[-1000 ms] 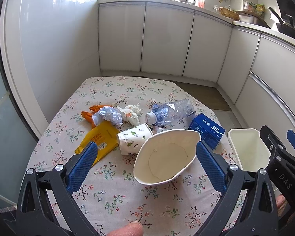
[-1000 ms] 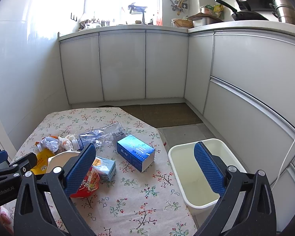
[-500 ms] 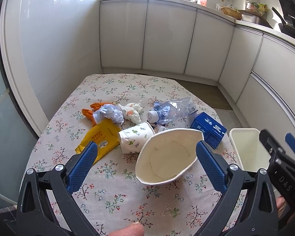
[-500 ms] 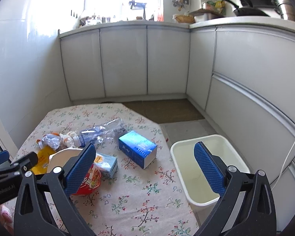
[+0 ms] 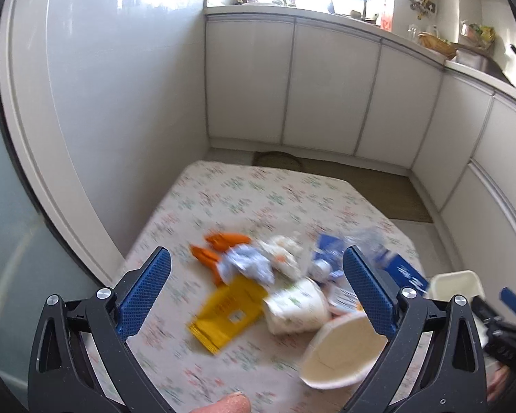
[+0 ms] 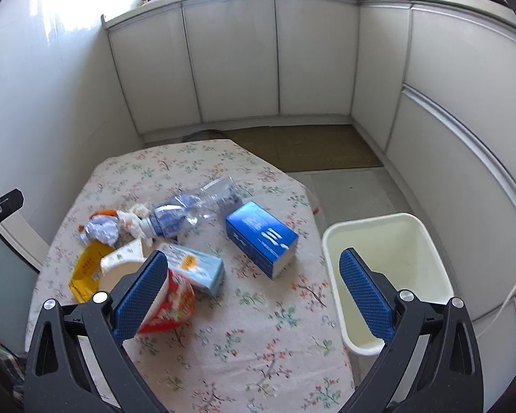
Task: Collect trash
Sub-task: 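Lower the left gripper onto the yellow snack packet and close it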
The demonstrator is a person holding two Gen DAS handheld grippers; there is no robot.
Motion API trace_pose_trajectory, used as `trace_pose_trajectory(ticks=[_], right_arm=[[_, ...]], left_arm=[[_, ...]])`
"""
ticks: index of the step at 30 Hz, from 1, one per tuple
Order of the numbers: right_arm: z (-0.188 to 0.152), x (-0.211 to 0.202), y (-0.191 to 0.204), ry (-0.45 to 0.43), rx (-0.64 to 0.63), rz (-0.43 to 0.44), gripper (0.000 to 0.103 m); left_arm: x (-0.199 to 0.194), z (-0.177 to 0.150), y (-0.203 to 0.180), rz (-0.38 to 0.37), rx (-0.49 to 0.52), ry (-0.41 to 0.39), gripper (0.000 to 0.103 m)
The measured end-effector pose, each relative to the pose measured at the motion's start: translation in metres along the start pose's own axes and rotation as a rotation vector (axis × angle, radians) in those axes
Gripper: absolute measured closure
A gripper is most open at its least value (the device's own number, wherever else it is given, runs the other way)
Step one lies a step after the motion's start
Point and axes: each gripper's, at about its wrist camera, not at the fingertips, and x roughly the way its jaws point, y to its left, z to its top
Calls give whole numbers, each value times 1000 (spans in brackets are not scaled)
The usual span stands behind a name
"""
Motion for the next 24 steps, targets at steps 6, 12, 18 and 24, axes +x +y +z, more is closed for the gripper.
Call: trace_pose_trajectory(ticks=[6, 12, 18, 24], right_arm=[[4, 36, -5, 32, 41, 114, 6], [-11, 77, -22, 155, 133, 238, 6], [-13, 93, -33, 180, 161, 225, 6], [-16, 104, -38, 212, 180, 247, 6]], left_arm=[[70, -9, 23, -12, 90, 215, 7], [140, -45, 35, 88, 198, 432, 7], [175, -52, 47, 59, 169, 508, 8], [202, -66, 43, -14, 157, 572, 30]])
